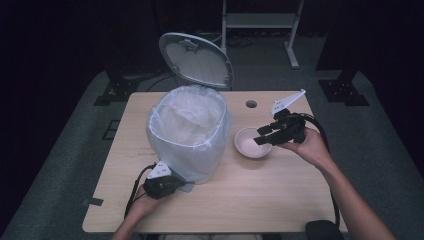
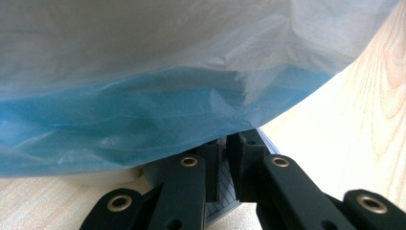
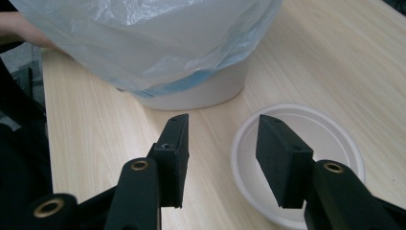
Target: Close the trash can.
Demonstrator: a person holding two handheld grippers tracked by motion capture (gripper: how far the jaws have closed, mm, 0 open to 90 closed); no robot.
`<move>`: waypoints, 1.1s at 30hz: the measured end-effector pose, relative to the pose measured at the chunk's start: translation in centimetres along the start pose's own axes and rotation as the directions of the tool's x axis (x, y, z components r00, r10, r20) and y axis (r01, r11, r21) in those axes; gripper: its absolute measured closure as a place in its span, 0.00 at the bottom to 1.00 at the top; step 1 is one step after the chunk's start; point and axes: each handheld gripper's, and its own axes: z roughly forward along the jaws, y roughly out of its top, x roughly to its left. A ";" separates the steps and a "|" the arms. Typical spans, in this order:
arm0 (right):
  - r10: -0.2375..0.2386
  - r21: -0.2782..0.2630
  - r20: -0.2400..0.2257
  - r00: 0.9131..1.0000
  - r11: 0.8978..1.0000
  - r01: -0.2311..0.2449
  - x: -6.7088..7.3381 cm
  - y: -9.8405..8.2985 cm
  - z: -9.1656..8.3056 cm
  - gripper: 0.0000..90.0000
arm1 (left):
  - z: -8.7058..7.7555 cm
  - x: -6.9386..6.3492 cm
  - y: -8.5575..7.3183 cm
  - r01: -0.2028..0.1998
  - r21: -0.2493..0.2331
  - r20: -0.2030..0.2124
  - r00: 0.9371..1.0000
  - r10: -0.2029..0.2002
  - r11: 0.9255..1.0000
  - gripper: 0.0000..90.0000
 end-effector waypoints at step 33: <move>0.042 -0.018 0.002 0.999 0.999 -0.042 -0.6 -4.9 3.1 0.57 | 0.0 0.0 0.0 0.000 -0.001 0.000 1.000 0.000 1.000 0.93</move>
